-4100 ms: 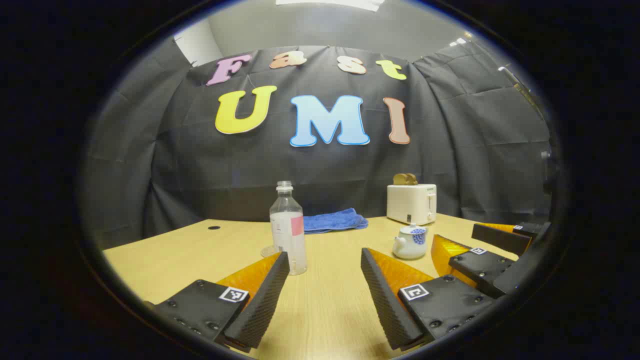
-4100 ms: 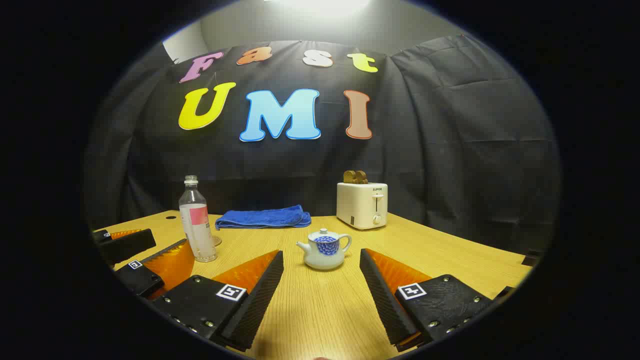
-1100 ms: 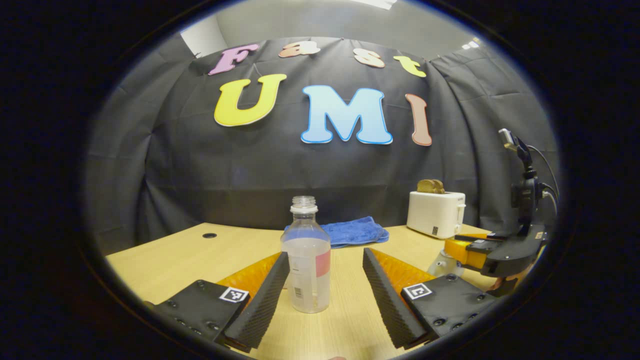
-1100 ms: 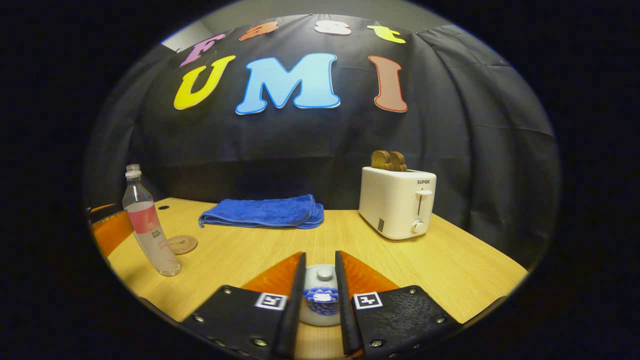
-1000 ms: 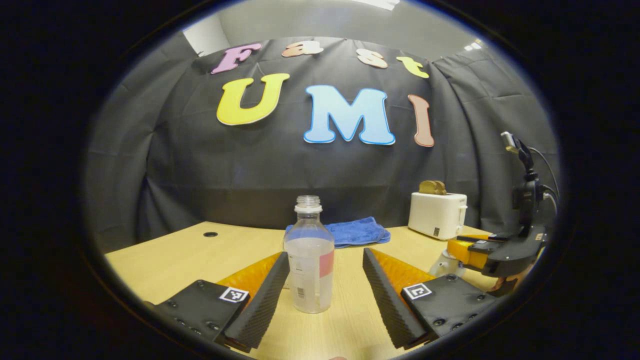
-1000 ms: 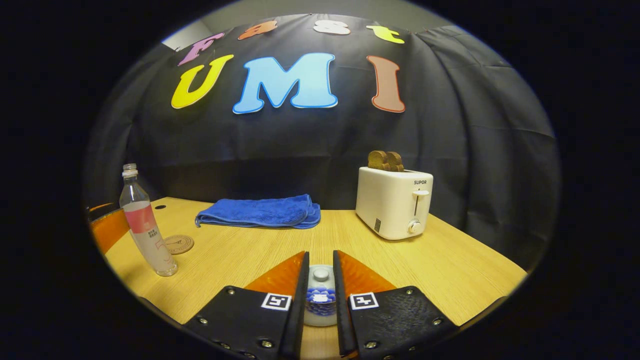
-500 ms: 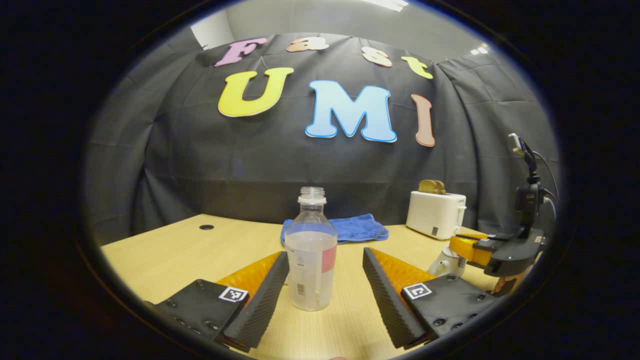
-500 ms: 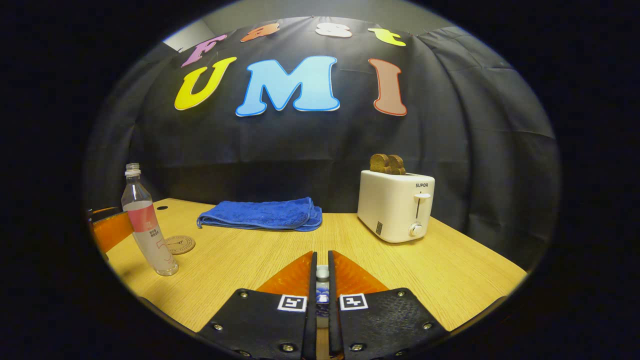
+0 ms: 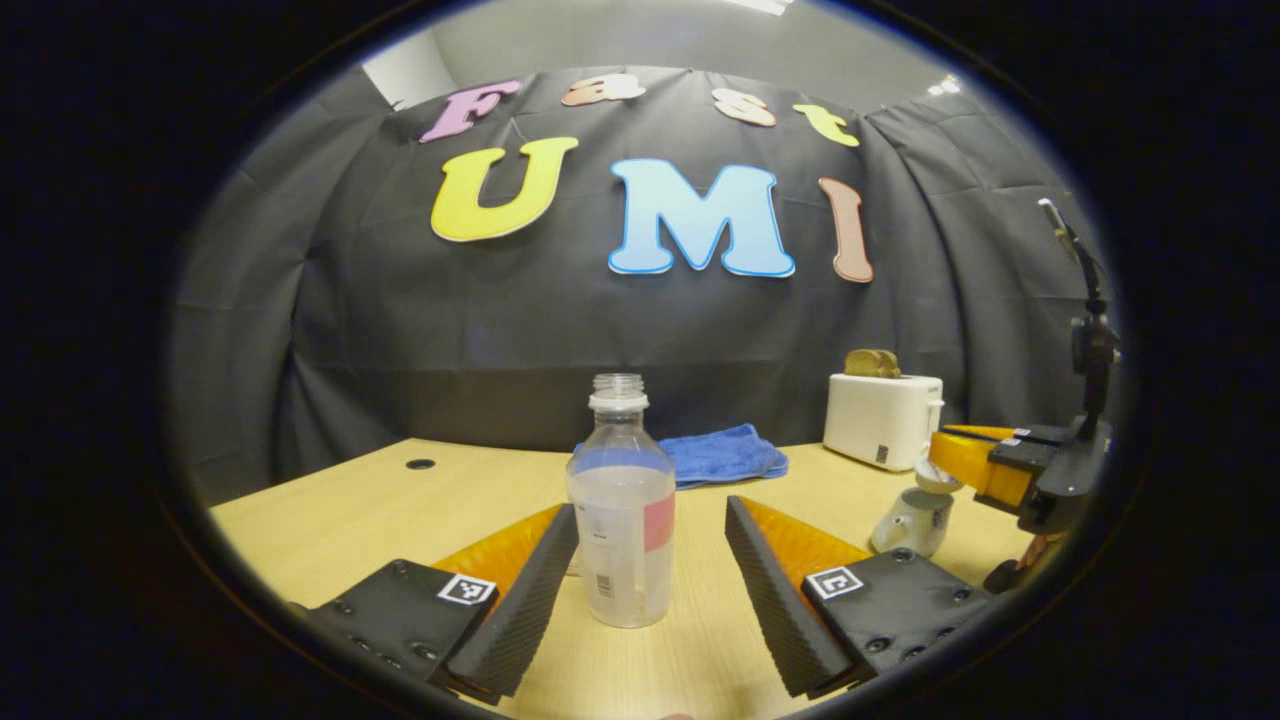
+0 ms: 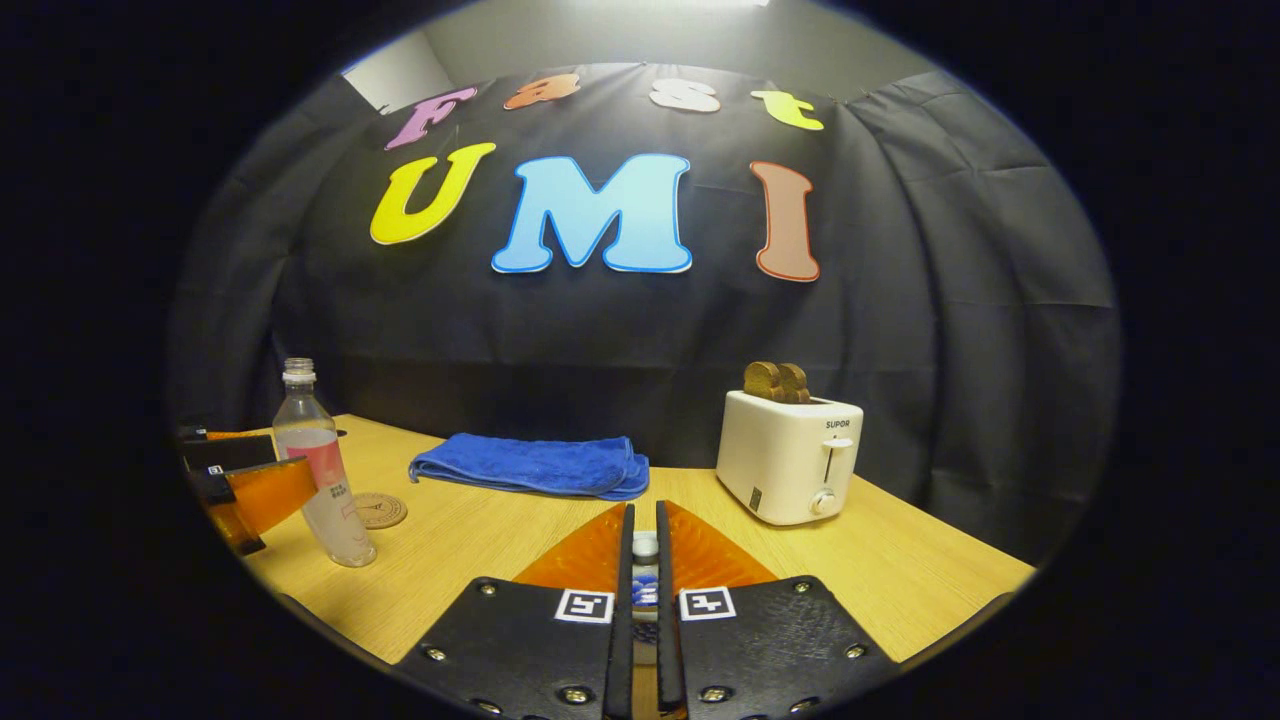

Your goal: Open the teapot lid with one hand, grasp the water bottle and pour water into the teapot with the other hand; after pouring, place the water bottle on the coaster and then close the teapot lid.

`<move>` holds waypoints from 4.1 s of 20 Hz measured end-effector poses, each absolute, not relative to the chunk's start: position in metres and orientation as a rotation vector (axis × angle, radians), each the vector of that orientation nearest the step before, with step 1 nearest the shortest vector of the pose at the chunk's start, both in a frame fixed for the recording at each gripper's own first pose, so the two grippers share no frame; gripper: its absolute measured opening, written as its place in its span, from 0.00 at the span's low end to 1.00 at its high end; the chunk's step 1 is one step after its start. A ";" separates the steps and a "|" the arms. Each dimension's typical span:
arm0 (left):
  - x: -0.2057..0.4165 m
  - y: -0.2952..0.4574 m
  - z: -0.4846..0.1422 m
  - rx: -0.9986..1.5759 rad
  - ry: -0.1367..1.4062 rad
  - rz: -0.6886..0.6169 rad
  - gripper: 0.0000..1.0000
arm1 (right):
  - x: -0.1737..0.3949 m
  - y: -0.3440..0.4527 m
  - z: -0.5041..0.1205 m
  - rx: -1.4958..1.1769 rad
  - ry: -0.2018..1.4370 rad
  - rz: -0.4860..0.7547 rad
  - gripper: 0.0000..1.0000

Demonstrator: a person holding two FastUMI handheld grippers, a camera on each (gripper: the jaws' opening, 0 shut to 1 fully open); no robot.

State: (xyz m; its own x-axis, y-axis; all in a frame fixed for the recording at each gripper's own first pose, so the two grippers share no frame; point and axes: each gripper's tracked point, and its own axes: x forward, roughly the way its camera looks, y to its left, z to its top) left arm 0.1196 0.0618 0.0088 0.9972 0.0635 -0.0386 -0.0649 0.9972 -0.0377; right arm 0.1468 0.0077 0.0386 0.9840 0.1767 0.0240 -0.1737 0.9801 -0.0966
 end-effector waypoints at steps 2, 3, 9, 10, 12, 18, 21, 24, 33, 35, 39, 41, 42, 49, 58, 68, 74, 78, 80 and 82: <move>0.123 0.066 0.008 -0.032 0.038 0.086 1.00 | 0.143 0.011 0.043 -0.107 -0.052 0.187 0.10; 0.125 0.069 0.007 -0.029 0.041 0.098 1.00 | 0.141 0.012 0.045 -0.109 -0.057 0.194 0.10; 0.151 0.081 -0.015 -0.056 0.078 0.120 1.00 | 0.136 0.021 0.051 -0.095 -0.083 0.239 0.10; 0.153 0.085 -0.016 -0.057 0.074 0.130 1.00 | 0.137 0.020 0.048 -0.099 -0.077 0.237 0.10; 0.162 0.086 -0.014 -0.063 0.076 0.129 1.00 | 0.135 0.019 0.047 -0.096 -0.075 0.243 0.10; 0.175 0.082 -0.009 -0.014 0.038 0.104 0.96 | 0.117 0.027 0.043 -0.083 -0.054 0.280 0.10; 0.169 0.086 -0.011 -0.007 0.043 0.127 0.87 | 0.092 0.025 0.044 -0.093 -0.054 0.290 0.10; 0.163 0.086 -0.010 -0.009 0.042 0.136 0.86 | 0.059 0.020 0.045 -0.084 -0.058 0.298 0.10; 0.151 0.065 0.005 0.064 0.060 0.089 0.85 | -0.014 0.011 0.043 -0.082 -0.063 0.321 0.10; 0.153 0.056 0.009 0.102 0.058 0.073 0.85 | -0.025 0.006 0.040 -0.070 -0.057 0.312 0.10; 0.159 0.039 0.011 0.253 0.070 0.060 0.86 | -0.043 0.000 0.026 -0.089 -0.036 0.301 0.10; 0.163 0.028 0.010 0.310 0.082 0.047 0.86 | -0.051 0.001 0.022 -0.071 -0.023 0.310 0.10; 0.163 0.026 0.009 0.339 0.089 0.051 0.86 | -0.054 0.000 0.019 -0.068 -0.016 0.309 0.10; 0.171 -0.010 0.014 0.590 0.094 0.021 0.86 | -0.064 -0.006 0.011 -0.058 0.005 0.308 0.10; 0.183 -0.045 -0.004 0.884 0.145 -0.038 0.87 | -0.064 -0.016 0.008 -0.045 0.009 0.292 0.10; 0.190 -0.075 -0.028 1.102 0.192 -0.107 0.87 | -0.061 -0.031 0.006 -0.007 0.013 0.265 0.10; 0.194 -0.087 -0.024 1.208 0.181 -0.125 0.86 | -0.060 -0.037 0.004 -0.011 0.018 0.256 0.10; 0.197 -0.094 -0.028 1.289 0.193 -0.149 0.87 | -0.065 -0.042 0.006 -0.010 0.009 0.245 0.10; 0.199 -0.095 -0.027 1.330 0.198 -0.154 0.87 | -0.066 -0.043 0.006 -0.008 0.008 0.244 0.10; 0.195 -0.100 -0.025 1.371 0.190 -0.158 0.87 | -0.067 -0.044 0.005 -0.004 0.011 0.246 0.10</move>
